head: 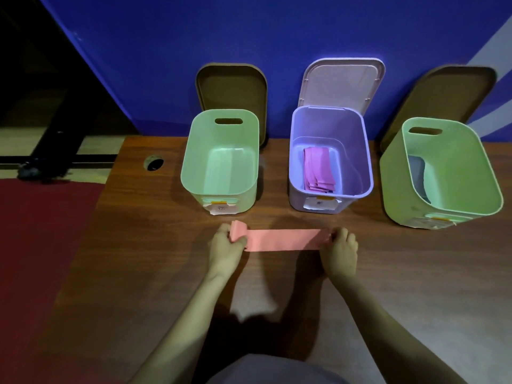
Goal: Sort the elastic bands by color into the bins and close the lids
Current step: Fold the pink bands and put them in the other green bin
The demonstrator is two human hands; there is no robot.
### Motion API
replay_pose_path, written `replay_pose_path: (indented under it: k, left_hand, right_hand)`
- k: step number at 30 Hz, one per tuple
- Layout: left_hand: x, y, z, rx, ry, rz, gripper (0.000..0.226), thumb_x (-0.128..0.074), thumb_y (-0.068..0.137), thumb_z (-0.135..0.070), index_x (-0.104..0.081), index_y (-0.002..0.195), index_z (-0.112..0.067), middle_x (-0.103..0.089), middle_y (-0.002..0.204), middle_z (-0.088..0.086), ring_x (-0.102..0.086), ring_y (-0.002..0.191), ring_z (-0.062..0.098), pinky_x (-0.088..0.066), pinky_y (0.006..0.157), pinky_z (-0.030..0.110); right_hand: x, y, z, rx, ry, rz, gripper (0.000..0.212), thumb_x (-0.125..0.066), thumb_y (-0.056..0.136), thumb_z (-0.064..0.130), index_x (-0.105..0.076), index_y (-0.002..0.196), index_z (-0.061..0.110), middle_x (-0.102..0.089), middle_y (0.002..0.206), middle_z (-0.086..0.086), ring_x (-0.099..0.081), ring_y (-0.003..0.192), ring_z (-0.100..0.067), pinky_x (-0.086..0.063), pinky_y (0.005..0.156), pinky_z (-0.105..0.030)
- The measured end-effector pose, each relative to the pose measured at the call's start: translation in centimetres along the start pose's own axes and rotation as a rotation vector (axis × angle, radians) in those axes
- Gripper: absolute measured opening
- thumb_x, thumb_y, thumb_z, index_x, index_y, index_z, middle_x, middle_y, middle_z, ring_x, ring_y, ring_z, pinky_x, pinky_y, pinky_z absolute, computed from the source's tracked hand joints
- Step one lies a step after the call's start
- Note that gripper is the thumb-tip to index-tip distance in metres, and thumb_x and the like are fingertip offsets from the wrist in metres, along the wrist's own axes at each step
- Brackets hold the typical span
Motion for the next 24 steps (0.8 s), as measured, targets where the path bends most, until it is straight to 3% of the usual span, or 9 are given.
replay_pose_path:
  k: [6,9,16,22,24]
  left_hand:
    - [-6.7,-0.9,-3.5,-0.091,0.055,0.131,0.016,-0.066,0.076,-0.007,-0.062,0.091,-0.008,-0.07,0.092,0.012,-0.066,0.089,0.029,-0.051,0.077,0.032]
    - [-9.8,-1.2,-4.9,-0.129,0.146,0.159,0.019,-0.065,0.076,-0.01,-0.062,0.095,-0.005,-0.07,0.099,0.015,-0.063,0.096,0.031,-0.043,0.079,0.029]
    - [-15.4,-1.9,-6.5,-0.143,0.266,0.265,0.021,-0.061,0.079,-0.01,-0.061,0.1,-0.009,-0.067,0.105,0.013,-0.06,0.101,0.032,-0.043,0.077,0.032]
    - [-16.8,-2.1,-6.1,-0.125,0.304,0.339,0.031,-0.064,0.082,-0.038,-0.069,0.103,-0.016,-0.072,0.105,0.008,-0.063,0.103,0.027,-0.046,0.079,0.029]
    - [-16.9,-2.3,-6.2,-0.118,0.326,0.366,0.038,-0.057,0.086,-0.045,-0.069,0.103,-0.013,-0.07,0.108,0.008,-0.061,0.106,0.028,-0.046,0.084,0.03]
  right_hand:
    - [-0.5,1.7,-1.3,-0.082,0.12,0.172,0.024,-0.061,0.085,0.019,-0.055,0.101,0.002,-0.056,0.11,-0.019,-0.051,0.107,-0.036,-0.044,0.091,-0.047]
    - [-0.8,2.2,-1.5,-0.092,0.1,0.233,0.03,-0.064,0.083,0.019,-0.057,0.104,0.0,-0.055,0.114,-0.02,-0.048,0.112,-0.036,-0.041,0.094,-0.043]
    - [-0.4,2.4,-1.9,-0.078,0.181,0.252,0.029,-0.065,0.083,0.022,-0.054,0.1,0.001,-0.054,0.109,-0.021,-0.05,0.106,-0.036,-0.041,0.089,-0.043]
    - [0.9,3.3,-2.6,-0.113,0.294,0.332,0.021,-0.059,0.085,0.012,-0.064,0.104,0.005,-0.067,0.11,-0.016,-0.061,0.103,-0.029,-0.046,0.085,-0.033]
    - [2.3,3.6,-2.3,-0.031,0.281,0.263,0.02,-0.057,0.086,0.011,-0.064,0.104,0.004,-0.067,0.108,-0.016,-0.061,0.102,-0.031,-0.045,0.084,-0.032]
Point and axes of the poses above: each hand's wrist, its own y-axis towards the middle knuckle, its own x-axis out of the back of the hand, z = x × y, the point moved 6 cm from there along y, towards the middle knuckle
